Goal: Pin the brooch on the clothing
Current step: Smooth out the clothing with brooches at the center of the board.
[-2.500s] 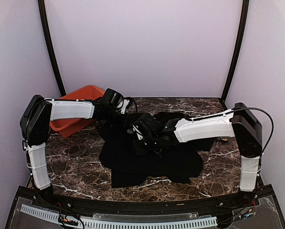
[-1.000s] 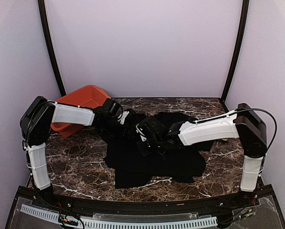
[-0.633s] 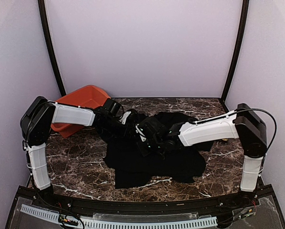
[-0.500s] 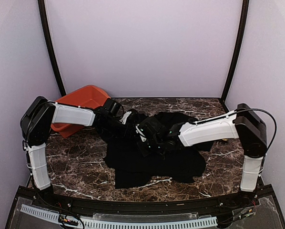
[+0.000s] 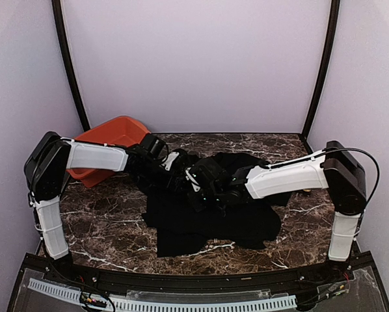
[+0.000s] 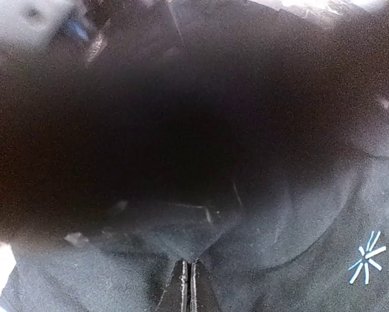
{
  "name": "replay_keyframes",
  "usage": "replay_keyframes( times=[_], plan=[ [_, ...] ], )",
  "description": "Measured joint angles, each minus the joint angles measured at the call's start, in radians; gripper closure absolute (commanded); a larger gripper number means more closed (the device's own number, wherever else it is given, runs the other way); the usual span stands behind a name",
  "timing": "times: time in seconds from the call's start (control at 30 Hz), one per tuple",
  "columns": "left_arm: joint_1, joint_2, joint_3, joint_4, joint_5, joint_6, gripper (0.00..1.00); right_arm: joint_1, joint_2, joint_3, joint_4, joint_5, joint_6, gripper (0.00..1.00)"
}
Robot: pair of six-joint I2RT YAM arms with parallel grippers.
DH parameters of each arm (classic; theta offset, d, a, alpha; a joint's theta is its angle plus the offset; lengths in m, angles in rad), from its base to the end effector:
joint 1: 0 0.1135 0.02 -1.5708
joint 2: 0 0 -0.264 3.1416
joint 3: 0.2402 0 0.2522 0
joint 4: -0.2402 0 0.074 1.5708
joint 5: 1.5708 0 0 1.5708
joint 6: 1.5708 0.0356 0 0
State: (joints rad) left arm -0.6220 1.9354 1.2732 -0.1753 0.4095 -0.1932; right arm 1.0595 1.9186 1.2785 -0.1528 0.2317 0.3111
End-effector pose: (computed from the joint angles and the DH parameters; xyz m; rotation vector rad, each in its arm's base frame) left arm 0.3295 -0.2537 0.1776 0.7245 2.3931 -0.8546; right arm 0.2119 0.3610 0.1861 -0.7611 2.2474 0.4012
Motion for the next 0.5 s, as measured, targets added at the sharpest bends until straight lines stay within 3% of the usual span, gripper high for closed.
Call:
replay_keyframes(
  times=[0.17, 0.5],
  plan=[
    [0.027, -0.043, 0.076, -0.074, -0.051, 0.26, 0.01, 0.0, -0.006, -0.011, 0.027, -0.011, -0.017, 1.0],
    [0.1, -0.032, 0.134, -0.178, 0.092, 0.91, 0.06, 0.0, -0.062, -0.119, 0.034, -0.109, -0.056, 1.0]
  ],
)
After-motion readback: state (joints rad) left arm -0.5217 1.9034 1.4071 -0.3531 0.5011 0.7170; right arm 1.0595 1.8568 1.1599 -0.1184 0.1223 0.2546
